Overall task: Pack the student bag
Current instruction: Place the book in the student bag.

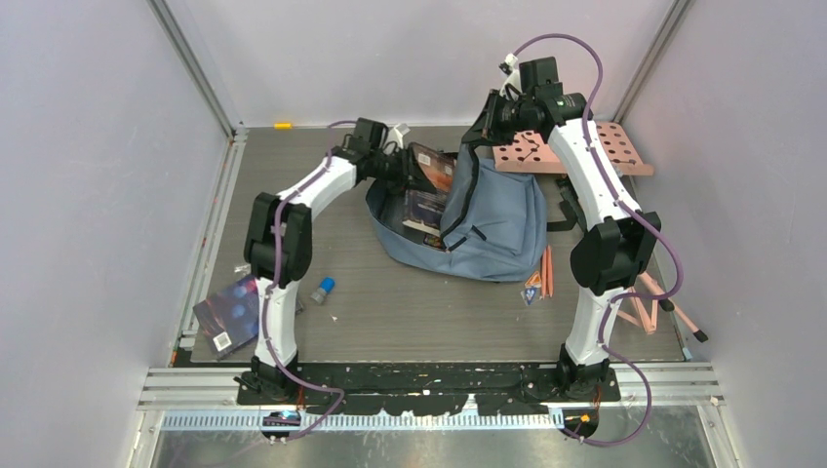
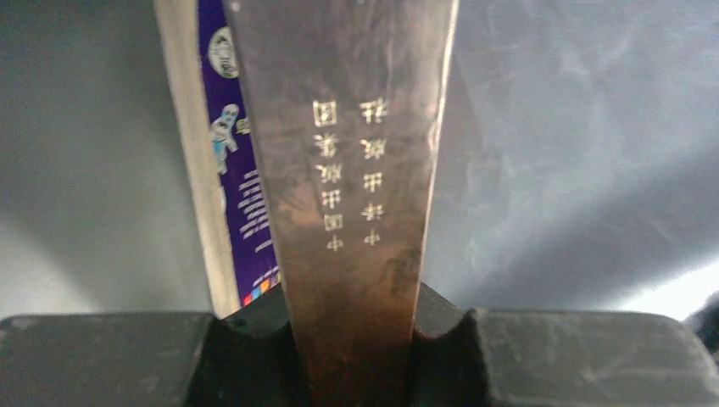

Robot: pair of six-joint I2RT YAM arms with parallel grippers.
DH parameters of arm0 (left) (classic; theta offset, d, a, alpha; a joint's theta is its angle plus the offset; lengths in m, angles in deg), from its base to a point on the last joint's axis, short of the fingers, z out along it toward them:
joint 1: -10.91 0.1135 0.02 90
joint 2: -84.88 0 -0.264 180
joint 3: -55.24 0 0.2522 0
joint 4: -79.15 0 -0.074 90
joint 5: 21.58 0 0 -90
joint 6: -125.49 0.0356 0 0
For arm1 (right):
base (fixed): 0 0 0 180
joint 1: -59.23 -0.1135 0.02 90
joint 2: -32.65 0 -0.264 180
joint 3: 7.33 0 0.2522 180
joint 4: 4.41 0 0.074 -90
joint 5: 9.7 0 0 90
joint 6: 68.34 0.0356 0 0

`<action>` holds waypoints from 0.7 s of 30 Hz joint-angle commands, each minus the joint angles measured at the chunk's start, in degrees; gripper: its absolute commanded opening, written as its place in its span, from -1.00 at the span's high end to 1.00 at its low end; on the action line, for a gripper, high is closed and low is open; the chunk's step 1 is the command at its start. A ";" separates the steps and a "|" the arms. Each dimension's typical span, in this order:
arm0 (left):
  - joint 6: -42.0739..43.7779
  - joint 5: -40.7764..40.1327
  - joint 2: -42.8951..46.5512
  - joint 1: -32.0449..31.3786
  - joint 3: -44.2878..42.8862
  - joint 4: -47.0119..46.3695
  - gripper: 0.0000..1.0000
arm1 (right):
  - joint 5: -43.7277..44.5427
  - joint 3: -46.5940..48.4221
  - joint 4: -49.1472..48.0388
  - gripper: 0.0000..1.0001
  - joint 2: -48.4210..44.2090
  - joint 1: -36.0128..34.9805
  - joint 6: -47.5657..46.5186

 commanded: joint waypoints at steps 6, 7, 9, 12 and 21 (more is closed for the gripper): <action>-27.08 11.98 -3.07 -3.86 4.37 -46.34 1.00 | -0.13 4.05 -4.41 0.99 -4.38 0.56 0.23; -27.44 11.87 -4.01 -3.86 5.00 -46.84 1.00 | -0.08 4.22 -4.48 0.99 -4.30 0.57 0.23; -26.51 12.22 -5.50 -3.86 5.83 -46.47 1.00 | -0.34 4.56 -4.77 0.99 -4.04 0.58 0.42; -17.89 11.74 -6.37 -3.99 4.57 -36.28 1.00 | -0.70 4.88 -5.17 0.99 -3.64 0.54 0.83; 11.56 -0.39 -6.90 -5.18 -5.84 5.81 0.18 | -0.32 4.03 -5.36 0.99 -3.85 0.56 0.59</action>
